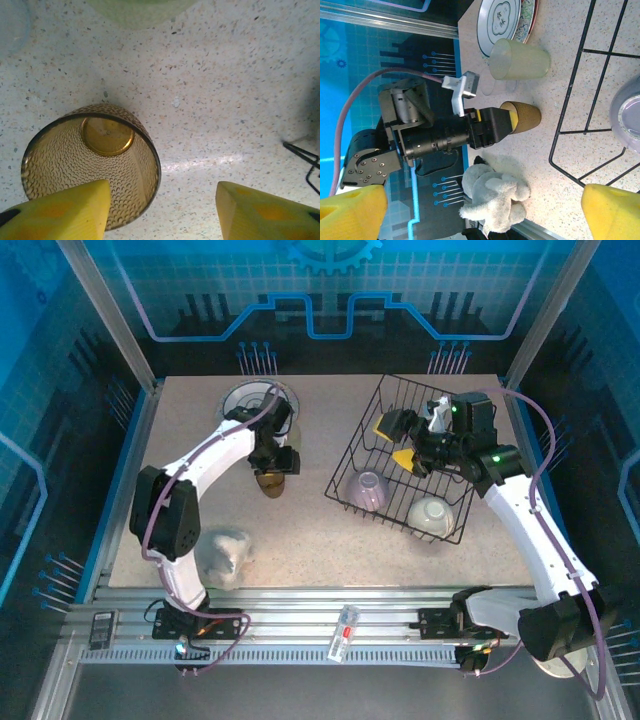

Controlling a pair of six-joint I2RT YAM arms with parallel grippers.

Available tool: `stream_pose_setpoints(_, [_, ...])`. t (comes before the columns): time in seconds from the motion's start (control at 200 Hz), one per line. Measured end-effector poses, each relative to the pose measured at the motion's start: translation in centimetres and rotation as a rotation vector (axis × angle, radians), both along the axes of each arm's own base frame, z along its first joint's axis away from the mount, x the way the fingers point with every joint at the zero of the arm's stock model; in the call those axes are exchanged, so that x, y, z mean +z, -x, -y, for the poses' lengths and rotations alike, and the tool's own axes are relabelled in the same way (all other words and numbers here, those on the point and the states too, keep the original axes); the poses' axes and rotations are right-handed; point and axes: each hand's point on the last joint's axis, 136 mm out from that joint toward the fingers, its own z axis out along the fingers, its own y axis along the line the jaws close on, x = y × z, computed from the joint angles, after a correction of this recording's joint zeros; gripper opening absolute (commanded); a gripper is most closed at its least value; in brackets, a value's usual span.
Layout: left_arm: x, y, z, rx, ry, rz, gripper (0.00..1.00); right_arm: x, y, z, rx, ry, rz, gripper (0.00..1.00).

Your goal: Unload the mixed dishes from the dish rack

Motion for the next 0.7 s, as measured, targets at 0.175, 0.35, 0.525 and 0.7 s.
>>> stream_pose_setpoints(0.175, [2.4, -0.1, 0.4, -0.004, 0.036, 0.043, 0.71, -0.5, 0.1, 0.0, 0.005, 0.009, -0.006, 1.0])
stream_pose_setpoints(0.35, [6.6, -0.1, 1.4, -0.023, 0.126, 0.125, 0.99, -1.1, 0.4, 0.2, 0.018, 0.035, -0.01, 1.0])
stream_pose_setpoints(0.525, [12.0, 0.8, 2.9, -0.053, 0.285, 0.251, 1.0, -2.5, 0.4, 0.3, 0.038, 0.075, -0.025, 1.0])
stream_pose_setpoints(0.7, [15.4, 2.4, 4.9, -0.039, 0.501, 0.274, 0.99, -5.4, 0.3, 0.7, 0.054, 0.158, -0.074, 0.99])
